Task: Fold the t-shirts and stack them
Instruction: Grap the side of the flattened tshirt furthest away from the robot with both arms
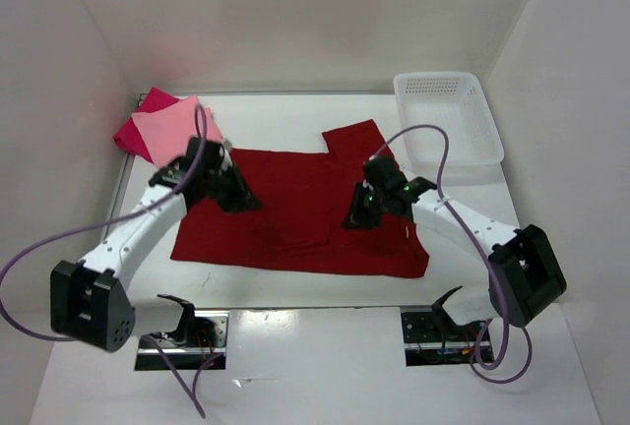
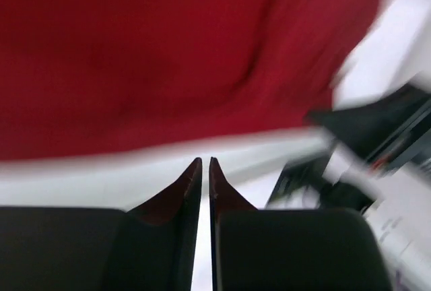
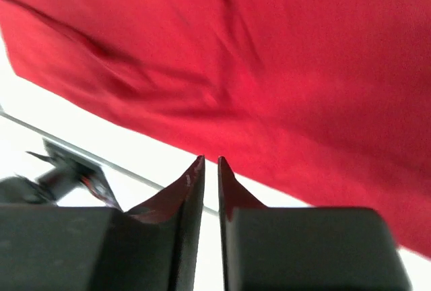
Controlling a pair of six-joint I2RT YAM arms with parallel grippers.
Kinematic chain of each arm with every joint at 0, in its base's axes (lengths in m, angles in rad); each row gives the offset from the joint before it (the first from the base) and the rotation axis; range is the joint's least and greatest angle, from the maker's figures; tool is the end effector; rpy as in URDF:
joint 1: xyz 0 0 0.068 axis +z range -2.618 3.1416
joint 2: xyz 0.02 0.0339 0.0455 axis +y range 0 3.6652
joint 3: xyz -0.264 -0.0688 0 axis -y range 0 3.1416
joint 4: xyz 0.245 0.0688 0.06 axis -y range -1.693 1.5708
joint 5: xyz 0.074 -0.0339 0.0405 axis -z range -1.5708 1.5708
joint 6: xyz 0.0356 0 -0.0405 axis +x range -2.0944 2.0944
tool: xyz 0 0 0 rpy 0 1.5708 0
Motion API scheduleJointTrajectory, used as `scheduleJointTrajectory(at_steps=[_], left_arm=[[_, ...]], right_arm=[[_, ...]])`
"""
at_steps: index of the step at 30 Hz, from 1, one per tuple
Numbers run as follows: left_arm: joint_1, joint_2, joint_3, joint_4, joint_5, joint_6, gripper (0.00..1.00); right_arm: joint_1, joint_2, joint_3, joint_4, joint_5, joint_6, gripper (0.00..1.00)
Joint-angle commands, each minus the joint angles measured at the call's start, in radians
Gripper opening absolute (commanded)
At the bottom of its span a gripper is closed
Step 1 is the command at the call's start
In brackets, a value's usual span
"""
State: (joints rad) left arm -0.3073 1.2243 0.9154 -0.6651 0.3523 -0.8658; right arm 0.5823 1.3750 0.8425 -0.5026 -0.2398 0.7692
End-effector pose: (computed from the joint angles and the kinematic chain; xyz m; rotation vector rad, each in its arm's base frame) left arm 0.2273 -0.0850 0.2556 -0.6035 2.6420 -0.8618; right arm 0.2172 0.1531 0.2064 0.1677 2.7737 0.7378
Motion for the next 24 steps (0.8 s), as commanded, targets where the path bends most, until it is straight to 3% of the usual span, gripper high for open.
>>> scheduleJointTrajectory(at_steps=[1,4,5,10,15,24], left_arm=[[0.129,0.126,0.164,0.166,-0.104,0.115,0.15],[0.224,0.286,0.243,0.284,-0.239,0.155,0.13],[0.24,0.332,0.267,0.298,-0.312,0.168,0.12],[0.321,0.593,0.494,0.337,-0.391,0.249,0.09],[0.358,0.721,0.631,0.361,-0.47,0.272,0.33],[0.392,0.88,0.784,0.326,-0.526,0.34,0.35]], right_arm=[[-0.038,0.031,0.124,0.009,-0.006,-0.09,0.15],[-0.038,0.073,0.161,0.051,-0.006,-0.099,0.06],[-0.038,0.073,0.17,0.079,-0.015,-0.099,0.06],[-0.038,0.107,0.193,0.088,-0.026,-0.119,0.04],[-0.038,0.118,0.159,0.107,-0.038,-0.119,0.06],[-0.047,0.148,0.178,0.107,-0.029,-0.119,0.09]])
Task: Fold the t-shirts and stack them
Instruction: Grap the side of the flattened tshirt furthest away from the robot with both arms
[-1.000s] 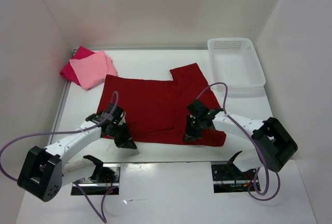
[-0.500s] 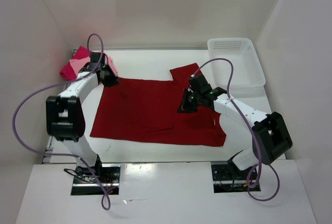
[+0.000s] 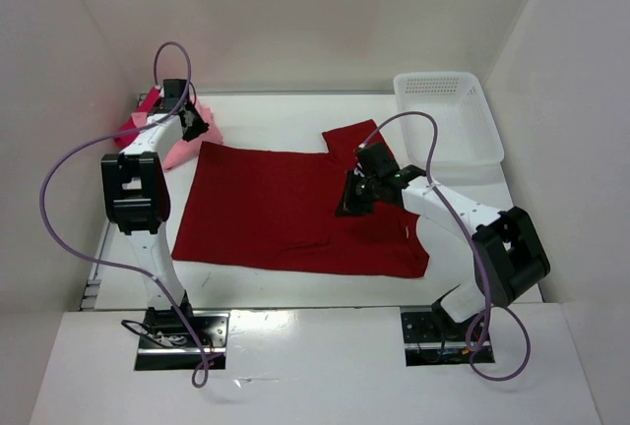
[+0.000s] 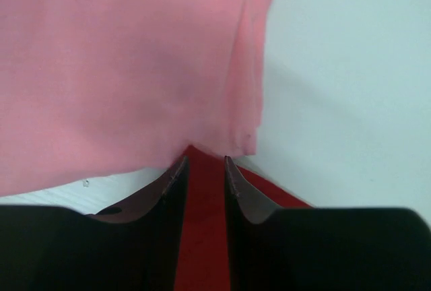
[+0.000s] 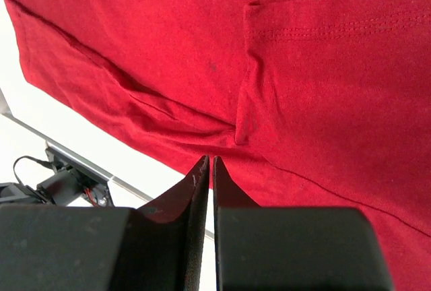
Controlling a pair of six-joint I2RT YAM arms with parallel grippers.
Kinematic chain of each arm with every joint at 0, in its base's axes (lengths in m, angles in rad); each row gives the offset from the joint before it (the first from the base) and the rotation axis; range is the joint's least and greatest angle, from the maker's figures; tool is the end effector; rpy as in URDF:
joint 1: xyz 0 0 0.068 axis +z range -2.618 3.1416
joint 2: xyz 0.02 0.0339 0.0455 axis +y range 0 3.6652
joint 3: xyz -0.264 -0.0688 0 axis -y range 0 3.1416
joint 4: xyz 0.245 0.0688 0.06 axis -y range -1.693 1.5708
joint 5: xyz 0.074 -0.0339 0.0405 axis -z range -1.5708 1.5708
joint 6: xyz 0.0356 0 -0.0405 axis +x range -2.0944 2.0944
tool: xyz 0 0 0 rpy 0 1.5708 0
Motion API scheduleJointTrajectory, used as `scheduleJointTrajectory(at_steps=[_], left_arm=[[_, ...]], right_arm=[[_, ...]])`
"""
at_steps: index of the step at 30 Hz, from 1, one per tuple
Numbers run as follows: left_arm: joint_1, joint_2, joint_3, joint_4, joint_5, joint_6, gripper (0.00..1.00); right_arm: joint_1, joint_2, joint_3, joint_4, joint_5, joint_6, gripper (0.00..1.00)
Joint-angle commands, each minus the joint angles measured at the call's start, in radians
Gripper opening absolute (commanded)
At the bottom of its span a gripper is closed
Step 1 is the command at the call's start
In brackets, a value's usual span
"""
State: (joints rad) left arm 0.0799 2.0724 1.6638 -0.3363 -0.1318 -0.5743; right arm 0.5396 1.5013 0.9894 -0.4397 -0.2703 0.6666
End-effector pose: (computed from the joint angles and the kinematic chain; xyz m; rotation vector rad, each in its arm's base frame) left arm 0.4741 0.0427 0.2286 -0.8050 2.1650 -0.0998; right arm 0.2589 0.1662 0.2210 0.0536 2.6749 0.7843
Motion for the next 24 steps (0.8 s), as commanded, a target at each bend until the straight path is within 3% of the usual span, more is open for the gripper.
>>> scheduleJointTrajectory(at_steps=[1,16,19,24], left_arm=[[0.004,0.047,0.036,-0.012,-0.052,0.048,0.35],[0.004,0.109,0.074,-0.012,-0.025,0.057,0.38],[0.004,0.109,0.074,-0.012,-0.025,0.057,0.34],[0.004,0.118,0.074,-0.003,-0.025,0.057,0.21]], right_arm=[[-0.004,0.031,0.04,0.044,0.002,-0.016,0.09],[-0.004,0.071,0.057,0.071,-0.029,-0.016,0.09],[-0.004,0.071,0.046,0.071,-0.02,-0.016,0.11],[-0.035,0.08,0.101,0.071,-0.02,-0.016,0.31]])
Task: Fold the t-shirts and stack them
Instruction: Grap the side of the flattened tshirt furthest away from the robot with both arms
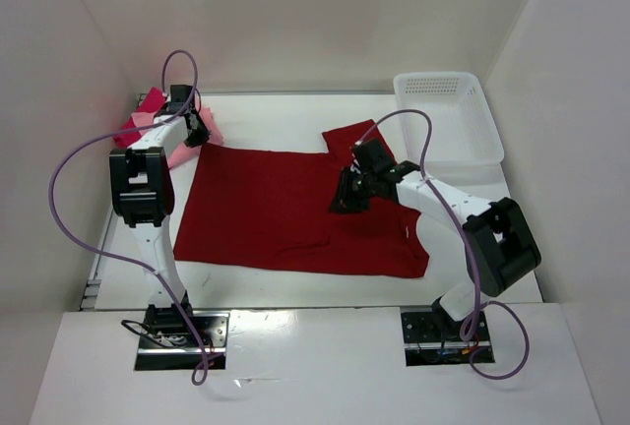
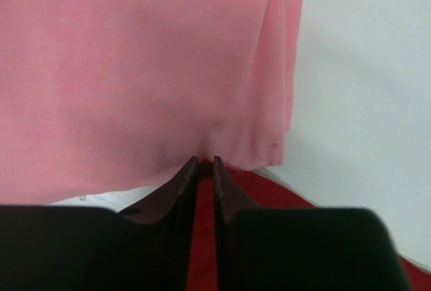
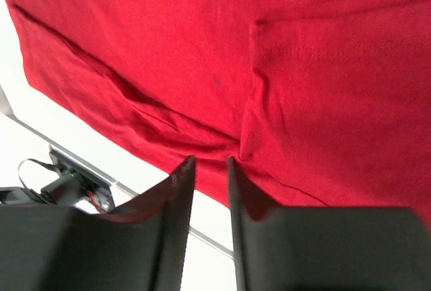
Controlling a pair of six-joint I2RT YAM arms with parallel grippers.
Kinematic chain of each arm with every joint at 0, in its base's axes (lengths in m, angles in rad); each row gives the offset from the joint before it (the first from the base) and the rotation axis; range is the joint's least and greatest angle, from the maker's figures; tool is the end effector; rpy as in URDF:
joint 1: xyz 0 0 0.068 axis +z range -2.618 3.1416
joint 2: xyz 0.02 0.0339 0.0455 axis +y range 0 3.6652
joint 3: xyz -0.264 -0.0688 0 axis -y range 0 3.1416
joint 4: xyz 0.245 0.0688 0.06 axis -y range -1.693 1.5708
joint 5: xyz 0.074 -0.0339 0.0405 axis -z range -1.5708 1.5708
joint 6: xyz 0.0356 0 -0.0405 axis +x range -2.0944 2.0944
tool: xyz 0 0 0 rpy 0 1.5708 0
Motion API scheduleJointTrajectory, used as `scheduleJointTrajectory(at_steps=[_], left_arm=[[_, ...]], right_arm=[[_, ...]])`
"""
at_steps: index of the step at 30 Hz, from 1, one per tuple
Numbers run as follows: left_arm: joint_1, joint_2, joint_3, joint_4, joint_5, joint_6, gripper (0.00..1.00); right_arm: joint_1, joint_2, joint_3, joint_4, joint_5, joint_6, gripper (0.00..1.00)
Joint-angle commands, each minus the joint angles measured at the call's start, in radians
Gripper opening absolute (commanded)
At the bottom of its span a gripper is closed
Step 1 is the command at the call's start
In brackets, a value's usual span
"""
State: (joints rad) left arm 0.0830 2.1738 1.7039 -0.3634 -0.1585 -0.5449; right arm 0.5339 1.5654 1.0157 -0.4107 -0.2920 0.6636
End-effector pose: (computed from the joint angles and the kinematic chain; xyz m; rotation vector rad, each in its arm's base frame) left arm 0.4866 0.0461 0.1927 -0.8076 2.2500 -0.0266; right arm 0.2709 0.1721 0.2121 0.0499 2.6875 0.8029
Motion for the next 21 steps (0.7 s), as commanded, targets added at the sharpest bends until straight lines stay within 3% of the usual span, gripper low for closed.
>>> scheduleJointTrajectory(at_steps=[1,7,11,18,21], left_arm=[[0.001,0.017,0.034,0.024,0.002,0.019,0.19],[0.001,-0.014,0.013,0.024,0.011,0.01,0.06],[0.001,-0.037,0.004,0.024,0.02,0.0,0.0],[0.001,-0.127,-0.067,0.047,0.079,-0.049,0.0],[0.001,-0.172,-0.111,0.07,0.108,-0.059,0.0]], right_arm=[[-0.038,0.028,0.108,0.043,0.002,-0.013,0.33],[-0.133,0.123,0.263,0.043,0.028,-0.041,0.46],[-0.199,0.202,0.368,0.055,0.144,-0.059,0.52],[-0.256,0.367,0.544,0.141,0.442,-0.14,0.48],[-0.267,0.481,0.668,0.119,0.499,-0.179,0.48]])
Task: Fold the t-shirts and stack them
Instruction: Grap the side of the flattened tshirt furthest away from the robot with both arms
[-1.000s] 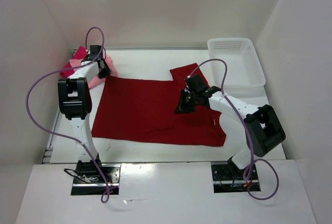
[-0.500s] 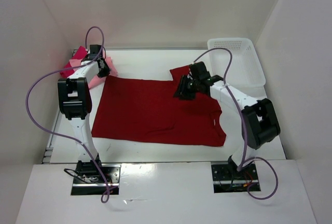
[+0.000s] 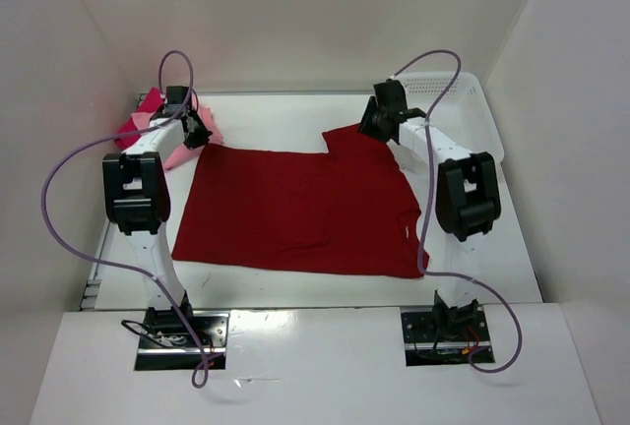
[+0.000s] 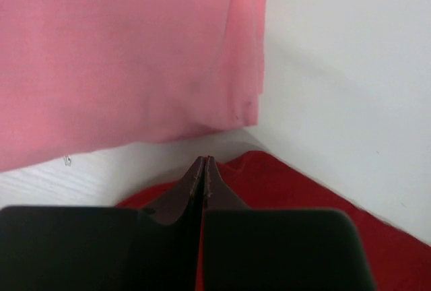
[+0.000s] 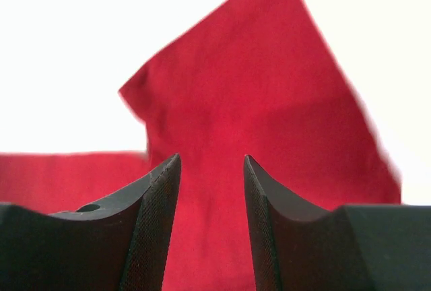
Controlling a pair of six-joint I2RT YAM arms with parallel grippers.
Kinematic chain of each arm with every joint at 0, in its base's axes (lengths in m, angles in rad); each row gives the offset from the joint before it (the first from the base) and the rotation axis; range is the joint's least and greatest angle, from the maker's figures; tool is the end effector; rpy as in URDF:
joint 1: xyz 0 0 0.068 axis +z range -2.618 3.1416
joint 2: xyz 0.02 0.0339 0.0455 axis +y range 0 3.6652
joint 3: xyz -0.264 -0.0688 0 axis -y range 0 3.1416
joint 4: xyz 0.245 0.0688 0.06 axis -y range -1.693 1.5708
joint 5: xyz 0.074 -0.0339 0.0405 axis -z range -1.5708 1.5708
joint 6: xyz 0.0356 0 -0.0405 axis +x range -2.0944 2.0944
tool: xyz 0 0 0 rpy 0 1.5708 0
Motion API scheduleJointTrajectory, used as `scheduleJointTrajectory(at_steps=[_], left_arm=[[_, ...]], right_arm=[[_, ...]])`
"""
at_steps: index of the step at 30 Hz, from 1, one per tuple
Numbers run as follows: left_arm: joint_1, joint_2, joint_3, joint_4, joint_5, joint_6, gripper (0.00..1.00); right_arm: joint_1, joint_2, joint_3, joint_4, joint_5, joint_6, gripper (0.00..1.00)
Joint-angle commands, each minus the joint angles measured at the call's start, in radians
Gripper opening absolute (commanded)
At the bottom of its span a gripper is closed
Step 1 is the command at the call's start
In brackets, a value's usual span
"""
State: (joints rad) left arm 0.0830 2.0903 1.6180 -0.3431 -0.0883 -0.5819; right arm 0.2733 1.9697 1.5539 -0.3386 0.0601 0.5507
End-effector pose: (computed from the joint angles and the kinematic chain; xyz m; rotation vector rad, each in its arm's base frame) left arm 0.4697 0.0422 0.2050 -0.8181 2.2415 -0.1315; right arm 0.4346 0.1196 0.2377 0.3550 2.3219 0.3421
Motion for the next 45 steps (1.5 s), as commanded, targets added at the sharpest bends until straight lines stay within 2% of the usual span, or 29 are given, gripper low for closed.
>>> scheduleJointTrajectory(at_steps=[1,8,11,15,22,36,40,43,45], left_arm=[[0.001,-0.102,-0.026,0.05,0.047,-0.022,0.0],[0.001,-0.136,-0.058,0.05,0.067,-0.022,0.0],[0.001,-0.145,-0.058,0.05,0.09,-0.022,0.0],[0.001,-0.145,-0.058,0.059,0.11,-0.032,0.0],[-0.008,-0.145,-0.067,0.069,0.128,-0.032,0.0],[-0.017,-0.145,-0.049,0.069,0.147,-0.032,0.0],[-0.017,-0.145,-0.049,0.069,0.147,-0.032,0.0],[-0.017,-0.145,-0.049,0.069,0.147,-0.032,0.0],[-0.017,-0.145,-0.049,0.069,0.147,-0.032,0.0]], right_arm=[[-0.006,0.11,0.167,0.012,0.159,-0.08,0.48],[-0.006,0.32,0.405,-0.054,0.245,-0.119,0.49],[-0.006,0.44,0.61,-0.158,0.296,-0.143,0.51],[-0.006,0.59,0.79,-0.249,0.351,-0.163,0.51],[-0.025,0.736,1.04,-0.347,0.339,-0.166,0.51],[-0.056,0.799,1.058,-0.367,0.256,-0.156,0.48],[-0.056,0.824,1.109,-0.367,0.219,-0.156,0.48],[-0.056,0.847,1.149,-0.381,0.198,-0.147,0.37],[-0.056,0.859,1.17,-0.404,0.176,-0.147,0.37]])
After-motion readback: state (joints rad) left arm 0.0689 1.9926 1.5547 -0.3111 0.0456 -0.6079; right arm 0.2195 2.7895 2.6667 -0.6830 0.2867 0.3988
